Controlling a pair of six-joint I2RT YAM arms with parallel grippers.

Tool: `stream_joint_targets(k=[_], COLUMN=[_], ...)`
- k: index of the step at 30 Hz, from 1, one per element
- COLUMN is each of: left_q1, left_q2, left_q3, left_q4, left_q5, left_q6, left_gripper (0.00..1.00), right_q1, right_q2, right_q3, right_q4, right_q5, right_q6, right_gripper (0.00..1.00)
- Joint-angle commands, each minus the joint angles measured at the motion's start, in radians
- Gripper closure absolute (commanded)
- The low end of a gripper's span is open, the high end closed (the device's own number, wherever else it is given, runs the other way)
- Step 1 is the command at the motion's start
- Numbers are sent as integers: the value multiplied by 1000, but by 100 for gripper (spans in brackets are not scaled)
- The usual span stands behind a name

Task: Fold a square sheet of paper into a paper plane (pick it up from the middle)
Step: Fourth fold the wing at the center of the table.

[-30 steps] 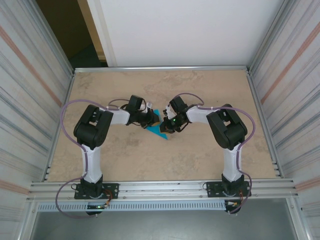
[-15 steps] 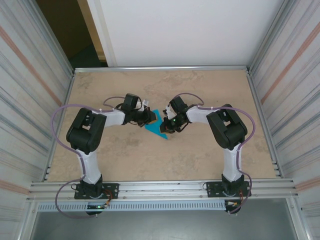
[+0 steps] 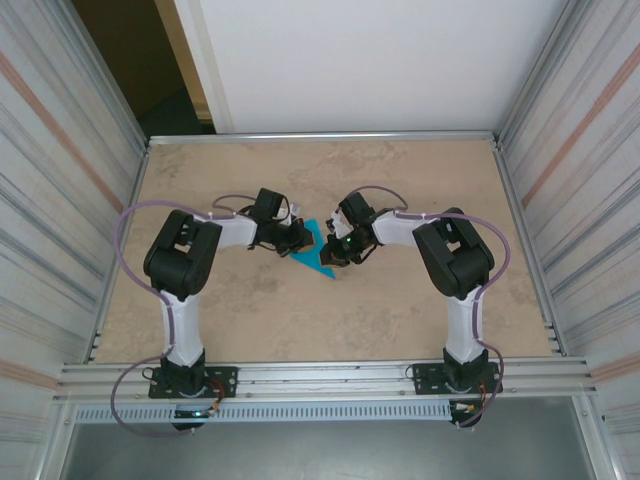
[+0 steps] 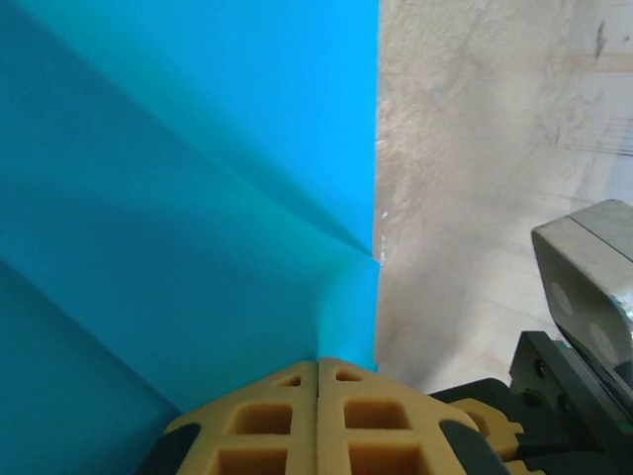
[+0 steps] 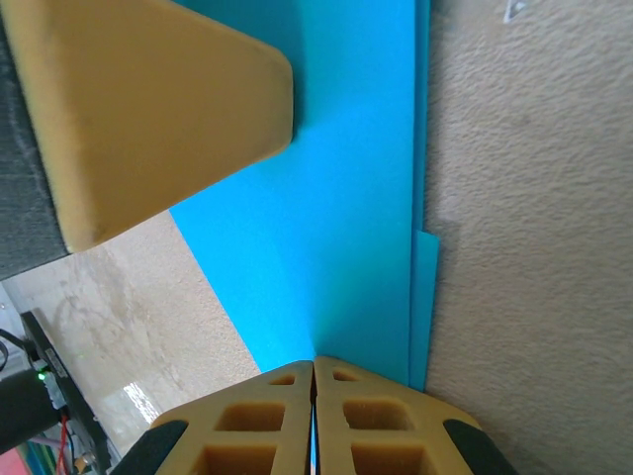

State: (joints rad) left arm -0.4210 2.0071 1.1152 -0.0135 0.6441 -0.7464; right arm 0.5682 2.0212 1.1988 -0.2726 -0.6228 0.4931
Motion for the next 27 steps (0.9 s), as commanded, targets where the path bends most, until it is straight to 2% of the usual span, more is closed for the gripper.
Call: stream_joint_targets(k=[1,8,15,27], left_q1=[-5,-7,-8,-14], left_q2=[41,51,68,82], left_q3=[34,39,58,90], left_q4=[-113,-177,-212,-266], left_q5=[-42,-79,-89,-113], left_q6=[48,64,74,86], left_gripper=[95,95,95,94], right_q1=[-5,6,12,22], right_q2=[-4,-42,32,62], right_q3=[13,36,88,84], right_q4=[-50,43,-9,-56], right_q5=[31,48,43,48], right_q6=[16,74,62,29], right_gripper=[92,93,94,94])
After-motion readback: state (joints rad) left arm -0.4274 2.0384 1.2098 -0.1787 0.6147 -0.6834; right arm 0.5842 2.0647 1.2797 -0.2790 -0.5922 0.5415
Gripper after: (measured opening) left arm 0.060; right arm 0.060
